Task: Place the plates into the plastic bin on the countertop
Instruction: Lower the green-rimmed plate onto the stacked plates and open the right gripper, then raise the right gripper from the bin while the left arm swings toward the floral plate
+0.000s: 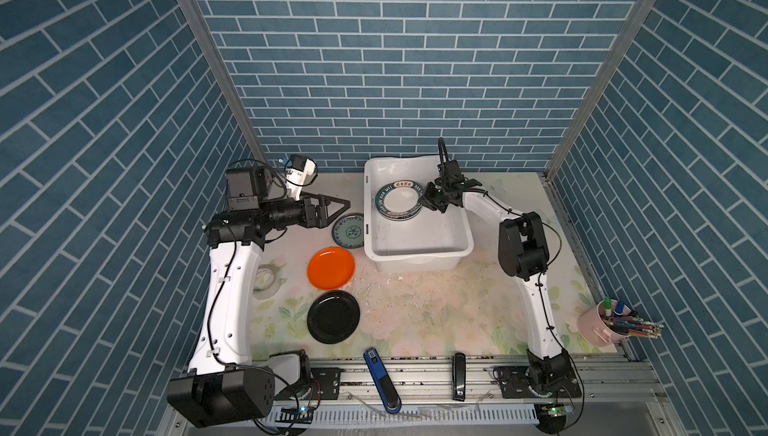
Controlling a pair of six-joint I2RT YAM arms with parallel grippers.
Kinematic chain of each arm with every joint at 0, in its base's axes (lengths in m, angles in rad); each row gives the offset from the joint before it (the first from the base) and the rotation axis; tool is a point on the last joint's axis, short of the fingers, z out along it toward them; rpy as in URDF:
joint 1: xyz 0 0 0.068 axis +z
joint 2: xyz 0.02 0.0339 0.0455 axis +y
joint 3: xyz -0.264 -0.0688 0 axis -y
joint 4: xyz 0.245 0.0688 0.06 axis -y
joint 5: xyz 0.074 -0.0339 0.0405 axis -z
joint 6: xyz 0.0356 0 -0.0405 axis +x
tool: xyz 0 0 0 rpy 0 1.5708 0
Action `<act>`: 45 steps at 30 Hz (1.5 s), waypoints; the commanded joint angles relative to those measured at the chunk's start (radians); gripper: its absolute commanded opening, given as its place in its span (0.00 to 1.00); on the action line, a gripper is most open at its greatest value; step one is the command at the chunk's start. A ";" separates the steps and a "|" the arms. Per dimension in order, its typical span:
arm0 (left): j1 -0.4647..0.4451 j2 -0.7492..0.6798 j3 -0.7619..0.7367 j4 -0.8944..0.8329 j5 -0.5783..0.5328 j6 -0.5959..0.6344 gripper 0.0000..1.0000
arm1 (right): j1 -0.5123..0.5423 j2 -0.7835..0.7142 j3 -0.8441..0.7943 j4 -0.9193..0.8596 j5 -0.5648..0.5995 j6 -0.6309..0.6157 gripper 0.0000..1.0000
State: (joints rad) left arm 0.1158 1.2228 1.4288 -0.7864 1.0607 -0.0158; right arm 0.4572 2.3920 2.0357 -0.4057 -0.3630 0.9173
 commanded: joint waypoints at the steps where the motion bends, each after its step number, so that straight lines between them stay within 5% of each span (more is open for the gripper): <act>1: 0.004 -0.017 -0.005 0.011 0.018 0.002 0.98 | 0.005 0.011 0.031 0.002 -0.007 0.023 0.19; 16: 0.003 -0.020 -0.007 0.012 0.019 0.003 0.98 | 0.005 0.011 0.025 -0.012 0.007 0.014 0.31; 45: 0.004 -0.023 -0.034 -0.002 -0.044 0.002 1.00 | 0.004 -0.028 0.078 -0.049 0.004 -0.022 0.33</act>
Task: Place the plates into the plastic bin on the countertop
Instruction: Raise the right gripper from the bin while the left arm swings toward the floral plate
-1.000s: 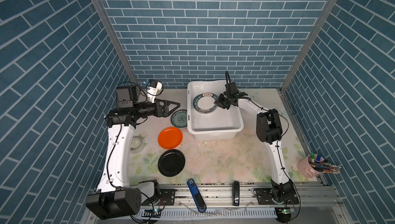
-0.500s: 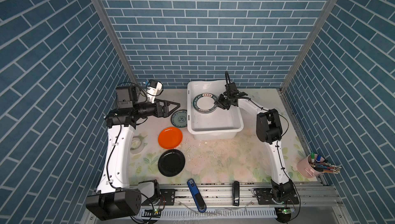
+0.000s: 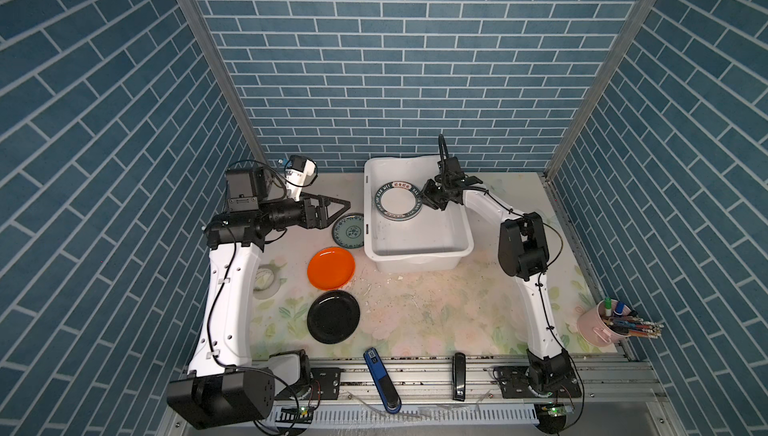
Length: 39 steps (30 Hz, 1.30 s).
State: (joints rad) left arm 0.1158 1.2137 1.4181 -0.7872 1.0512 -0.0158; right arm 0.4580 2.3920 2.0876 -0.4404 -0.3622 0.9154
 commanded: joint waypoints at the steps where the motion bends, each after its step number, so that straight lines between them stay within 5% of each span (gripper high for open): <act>1: 0.004 -0.013 -0.026 -0.004 -0.056 0.003 1.00 | 0.004 -0.040 0.027 -0.014 0.004 -0.025 0.33; 14: 0.056 0.060 -0.047 -0.019 -0.249 -0.047 1.00 | 0.005 -0.356 -0.079 -0.050 0.006 -0.173 0.31; 22: 0.164 0.145 -0.091 -0.083 -0.182 -0.034 0.99 | 0.005 -0.624 -0.353 -0.029 -0.038 -0.265 0.30; 32: 0.163 0.315 -0.092 0.069 -0.256 -0.081 1.00 | 0.005 -1.004 -0.780 0.017 -0.031 -0.261 0.29; 39: 0.152 0.541 0.025 0.057 -0.267 -0.021 0.98 | 0.005 -1.211 -0.921 -0.064 0.031 -0.233 0.29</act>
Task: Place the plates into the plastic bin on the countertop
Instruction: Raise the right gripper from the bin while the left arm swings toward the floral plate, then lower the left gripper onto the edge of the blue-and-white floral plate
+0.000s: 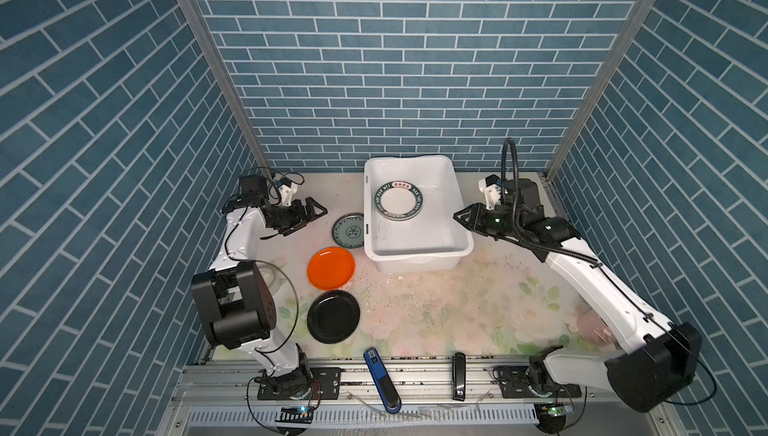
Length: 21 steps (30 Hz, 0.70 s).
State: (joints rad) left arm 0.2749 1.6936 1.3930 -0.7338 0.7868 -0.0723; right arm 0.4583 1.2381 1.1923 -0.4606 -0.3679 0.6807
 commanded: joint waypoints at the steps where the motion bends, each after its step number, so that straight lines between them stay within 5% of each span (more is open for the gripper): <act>1: -0.013 0.085 0.066 -0.001 -0.007 0.043 0.98 | 0.005 -0.076 -0.035 -0.055 0.041 0.004 0.30; 21: -0.131 0.378 0.262 -0.081 -0.135 0.073 0.85 | 0.005 -0.188 -0.123 -0.110 0.090 0.036 0.29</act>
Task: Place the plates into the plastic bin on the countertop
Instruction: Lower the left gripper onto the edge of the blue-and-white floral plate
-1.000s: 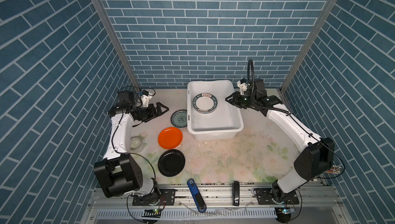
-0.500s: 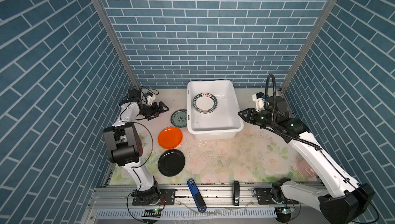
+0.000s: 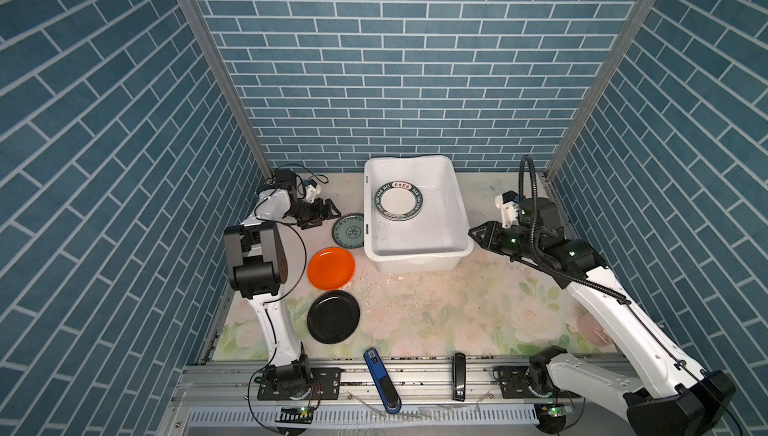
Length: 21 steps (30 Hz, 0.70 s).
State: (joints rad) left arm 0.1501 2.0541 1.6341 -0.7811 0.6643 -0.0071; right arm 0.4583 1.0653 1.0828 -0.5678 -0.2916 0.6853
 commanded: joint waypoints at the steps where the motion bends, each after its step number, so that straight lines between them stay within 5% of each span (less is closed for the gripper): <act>1: -0.007 0.023 0.021 -0.032 -0.011 0.006 0.84 | 0.005 -0.015 -0.018 0.001 0.011 0.033 0.29; 21: -0.026 0.124 0.067 -0.074 -0.041 0.030 0.66 | 0.005 -0.027 -0.075 0.042 0.008 0.060 0.27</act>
State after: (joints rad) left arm 0.1276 2.1517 1.6840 -0.8261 0.6334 0.0048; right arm 0.4583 1.0546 1.0302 -0.5438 -0.2916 0.7284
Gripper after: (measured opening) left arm 0.665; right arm 0.277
